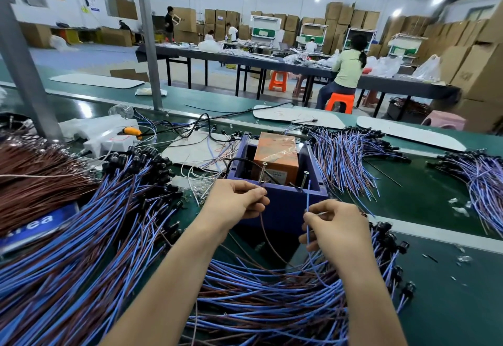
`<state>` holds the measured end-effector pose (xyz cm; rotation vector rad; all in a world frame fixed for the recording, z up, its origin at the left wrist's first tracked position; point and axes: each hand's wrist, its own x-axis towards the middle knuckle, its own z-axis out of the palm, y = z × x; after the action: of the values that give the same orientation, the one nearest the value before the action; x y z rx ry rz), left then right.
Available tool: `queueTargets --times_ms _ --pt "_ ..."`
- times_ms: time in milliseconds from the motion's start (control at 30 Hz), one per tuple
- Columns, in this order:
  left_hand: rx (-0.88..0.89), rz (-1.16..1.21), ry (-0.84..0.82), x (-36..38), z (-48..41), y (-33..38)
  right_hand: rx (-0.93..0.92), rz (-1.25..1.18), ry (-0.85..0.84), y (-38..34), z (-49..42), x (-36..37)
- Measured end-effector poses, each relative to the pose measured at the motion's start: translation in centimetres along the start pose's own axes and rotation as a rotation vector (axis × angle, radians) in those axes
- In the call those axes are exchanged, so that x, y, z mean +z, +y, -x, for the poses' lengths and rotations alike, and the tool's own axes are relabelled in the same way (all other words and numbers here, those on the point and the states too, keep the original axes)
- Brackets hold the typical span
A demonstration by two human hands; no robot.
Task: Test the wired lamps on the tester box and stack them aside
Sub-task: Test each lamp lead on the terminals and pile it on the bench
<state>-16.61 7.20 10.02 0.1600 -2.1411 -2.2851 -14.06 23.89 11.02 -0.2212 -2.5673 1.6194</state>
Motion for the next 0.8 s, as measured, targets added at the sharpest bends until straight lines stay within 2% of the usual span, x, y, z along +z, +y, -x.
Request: queueTargets --times_ms 200,800 --pt "-0.024 -0.006 0.033 -0.21 -0.31 -0.22 0.031 0.058 -0.103 0.02 -0.05 0.46" --pt "-0.058 0.056 0.071 -0.14 -0.35 -0.24 0.026 0.090 -0.106 -0.10 0.09 -0.01"
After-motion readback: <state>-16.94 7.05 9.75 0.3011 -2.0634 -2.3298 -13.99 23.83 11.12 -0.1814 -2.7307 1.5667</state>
